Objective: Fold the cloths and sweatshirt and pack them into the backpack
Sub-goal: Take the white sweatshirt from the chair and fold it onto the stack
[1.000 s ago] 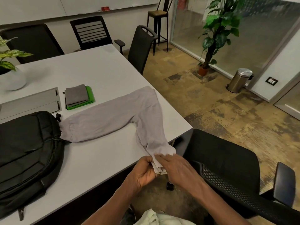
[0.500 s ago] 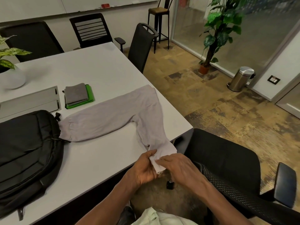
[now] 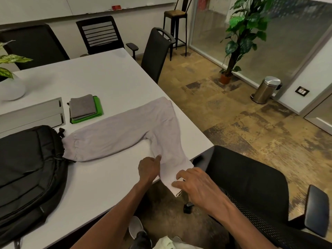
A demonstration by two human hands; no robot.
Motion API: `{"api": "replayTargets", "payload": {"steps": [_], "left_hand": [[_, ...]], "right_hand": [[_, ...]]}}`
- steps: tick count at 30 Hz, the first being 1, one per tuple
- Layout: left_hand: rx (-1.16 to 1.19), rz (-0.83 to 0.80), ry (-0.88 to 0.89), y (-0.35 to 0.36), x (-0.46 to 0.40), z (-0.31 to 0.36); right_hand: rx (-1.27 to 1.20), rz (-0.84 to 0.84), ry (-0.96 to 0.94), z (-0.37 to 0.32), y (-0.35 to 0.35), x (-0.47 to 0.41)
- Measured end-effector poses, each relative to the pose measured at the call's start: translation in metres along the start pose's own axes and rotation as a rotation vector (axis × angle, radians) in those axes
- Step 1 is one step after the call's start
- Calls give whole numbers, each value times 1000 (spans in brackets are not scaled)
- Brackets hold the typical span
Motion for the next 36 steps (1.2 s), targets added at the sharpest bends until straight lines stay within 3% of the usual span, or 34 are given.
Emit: {"api": "replayTargets", "payload": {"steps": [8, 13, 21, 27, 29, 32, 36], "left_hand": [[-408, -268, 40, 35, -40, 2], [-342, -123, 95, 29, -39, 16], [-439, -103, 152, 30, -54, 12], [-109, 33, 54, 7, -69, 12], [-183, 34, 22, 2, -74, 5], [-488, -5, 172, 11, -70, -2], [-727, -15, 590, 31, -42, 13]], "right_hand": [[-27, -16, -1, -2, 3, 1], [-33, -3, 8, -3, 3, 2], [-45, 18, -4, -9, 2, 2], [-60, 1, 1, -10, 2, 3], [-69, 6, -2, -12, 2, 3], [-70, 3, -12, -13, 2, 2], [-73, 0, -2, -14, -2, 1]]}}
Point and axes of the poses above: each hand's wrist, its own x-axis away from the middle knuckle, its own y-axis out of the palm, z = x × y, the point moved 8 cm from there along -x, towards the middle knuckle, and after that the axes turned 11 degrees about -y, right-handed, at the moved point
